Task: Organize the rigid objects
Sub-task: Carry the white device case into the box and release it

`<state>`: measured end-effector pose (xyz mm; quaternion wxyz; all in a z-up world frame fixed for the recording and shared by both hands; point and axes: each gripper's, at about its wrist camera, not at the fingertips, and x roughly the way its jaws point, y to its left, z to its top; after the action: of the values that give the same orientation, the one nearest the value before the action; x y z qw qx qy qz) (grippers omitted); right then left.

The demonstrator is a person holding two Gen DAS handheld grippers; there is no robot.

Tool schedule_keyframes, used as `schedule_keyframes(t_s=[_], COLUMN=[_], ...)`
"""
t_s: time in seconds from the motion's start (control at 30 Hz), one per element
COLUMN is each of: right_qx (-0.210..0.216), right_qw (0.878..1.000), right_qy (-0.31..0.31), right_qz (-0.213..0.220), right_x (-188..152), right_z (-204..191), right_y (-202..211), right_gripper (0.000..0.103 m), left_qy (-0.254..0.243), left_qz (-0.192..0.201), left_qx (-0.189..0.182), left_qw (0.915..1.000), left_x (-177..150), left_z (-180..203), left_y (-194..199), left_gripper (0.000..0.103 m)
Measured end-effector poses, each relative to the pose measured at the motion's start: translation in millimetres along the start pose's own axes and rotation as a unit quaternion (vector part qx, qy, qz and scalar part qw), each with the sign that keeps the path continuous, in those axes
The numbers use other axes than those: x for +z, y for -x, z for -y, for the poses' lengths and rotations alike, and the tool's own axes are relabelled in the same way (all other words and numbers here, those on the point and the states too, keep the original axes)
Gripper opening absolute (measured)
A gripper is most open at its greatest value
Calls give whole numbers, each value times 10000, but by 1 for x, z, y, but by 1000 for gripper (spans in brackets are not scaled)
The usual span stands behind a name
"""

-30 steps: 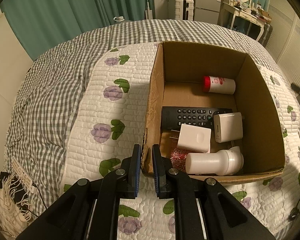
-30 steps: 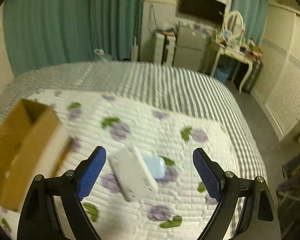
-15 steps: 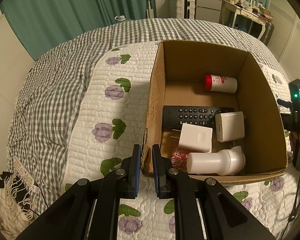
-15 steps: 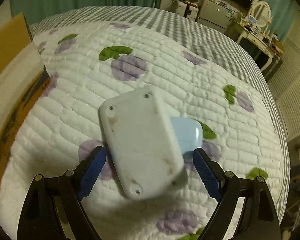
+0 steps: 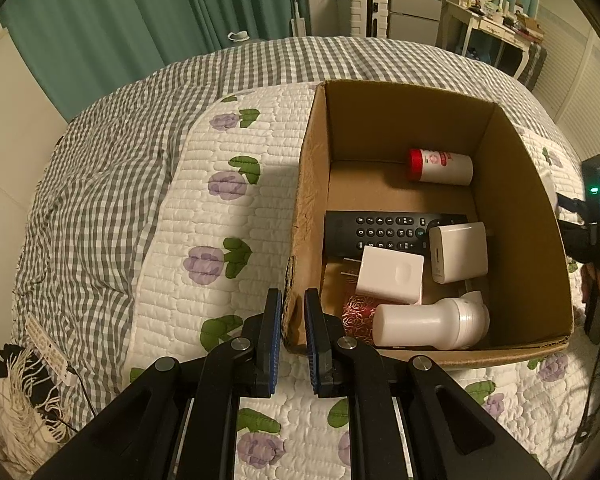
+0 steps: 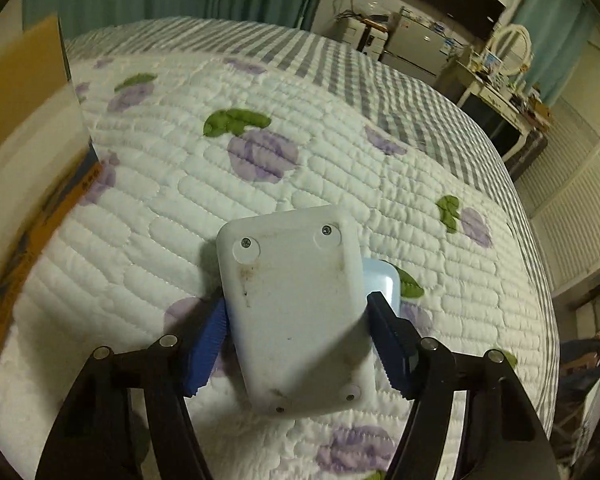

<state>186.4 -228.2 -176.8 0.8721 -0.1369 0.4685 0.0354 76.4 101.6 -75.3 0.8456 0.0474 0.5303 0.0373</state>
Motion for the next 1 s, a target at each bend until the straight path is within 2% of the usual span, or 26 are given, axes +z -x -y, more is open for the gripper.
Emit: schedule_keyframes(t_s=[0.2, 0.3, 0.43, 0.63, 0.77, 1.0], right_qx=[265, 382, 494, 963, 1352, 1688], right_qw=[9978, 9951, 9912, 9815, 9746, 9691], right_qy=[-401, -455, -269, 180, 603, 1202], right_qz=[450, 790, 1201, 1644, 1679, 1335], right_x=[8, 20, 42, 73, 83, 77], right_z=[12, 15, 6, -36, -79, -150], right_y=[52, 92, 146, 218, 242, 228], right_gripper=[66, 66, 66, 66, 66, 66], left_qy=[20, 29, 32, 53, 56, 72], left_qz=[11, 11, 12, 20, 25, 48], left_qx=[-24, -33, -35, -59, -68, -129], left_qw=[10000, 10000, 10000, 10000, 10000, 9999], left_x=[0, 1, 1, 1, 1, -1], left_z=[-1, -1, -1, 0, 0, 0], left_y=[1, 1, 1, 2, 2, 5], left_gripper=[11, 11, 11, 11, 11, 11])
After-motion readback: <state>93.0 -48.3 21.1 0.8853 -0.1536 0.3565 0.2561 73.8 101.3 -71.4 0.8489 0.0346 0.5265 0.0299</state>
